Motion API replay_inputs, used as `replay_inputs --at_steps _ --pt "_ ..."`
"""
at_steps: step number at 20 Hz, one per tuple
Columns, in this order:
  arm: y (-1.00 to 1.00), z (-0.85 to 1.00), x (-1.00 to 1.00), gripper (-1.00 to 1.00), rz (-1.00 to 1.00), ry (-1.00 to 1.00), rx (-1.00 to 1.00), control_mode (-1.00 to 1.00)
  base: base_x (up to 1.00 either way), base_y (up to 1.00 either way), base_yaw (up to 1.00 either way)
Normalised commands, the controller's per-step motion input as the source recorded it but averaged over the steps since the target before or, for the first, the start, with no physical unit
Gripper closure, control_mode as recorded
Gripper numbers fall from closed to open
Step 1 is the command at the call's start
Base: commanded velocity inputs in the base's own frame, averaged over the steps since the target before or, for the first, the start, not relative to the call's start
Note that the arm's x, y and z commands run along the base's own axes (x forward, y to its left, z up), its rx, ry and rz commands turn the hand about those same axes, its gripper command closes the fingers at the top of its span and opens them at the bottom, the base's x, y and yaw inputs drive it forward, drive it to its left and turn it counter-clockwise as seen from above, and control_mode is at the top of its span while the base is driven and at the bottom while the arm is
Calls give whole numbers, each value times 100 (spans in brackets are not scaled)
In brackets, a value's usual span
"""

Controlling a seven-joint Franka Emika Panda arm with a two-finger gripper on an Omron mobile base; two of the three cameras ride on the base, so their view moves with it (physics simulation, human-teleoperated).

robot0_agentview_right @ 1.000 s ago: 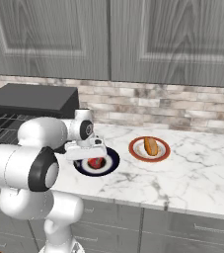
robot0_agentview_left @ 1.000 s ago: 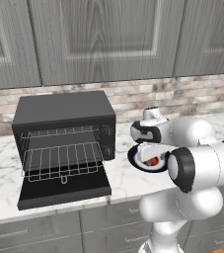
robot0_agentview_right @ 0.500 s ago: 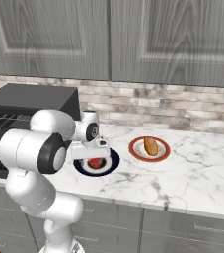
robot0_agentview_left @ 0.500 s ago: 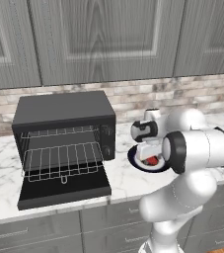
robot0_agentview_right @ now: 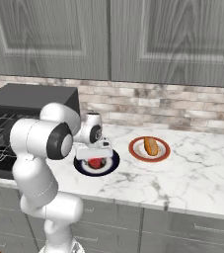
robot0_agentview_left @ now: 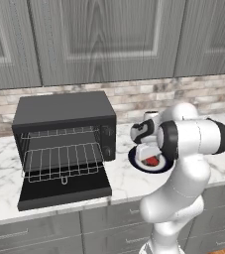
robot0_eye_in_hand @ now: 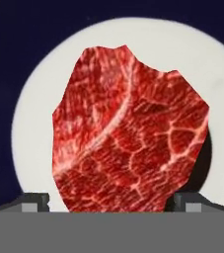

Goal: Open the toaster oven door. Place the hotdog bun on the top rack in the toaster oven and place the steak on the bottom rack.

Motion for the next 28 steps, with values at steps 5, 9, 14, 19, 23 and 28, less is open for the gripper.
replay_inputs --at_steps 5,9,14,19,23,28 --pt "-2 -25 10 -100 0 -3 0 -100 0 0 0" --pt "0 -20 6 -100 0 -9 0 -100 0 0 0" --pt "0 -22 6 -100 0 -9 0 -100 0 0 0" --pt "5 -38 -2 100 0 -2 1 -100 0 0 0" --pt "0 -5 -8 100 0 3 6 -100 0 0 0" --pt "-3 24 -16 100 0 1 8 -100 0 0 0"
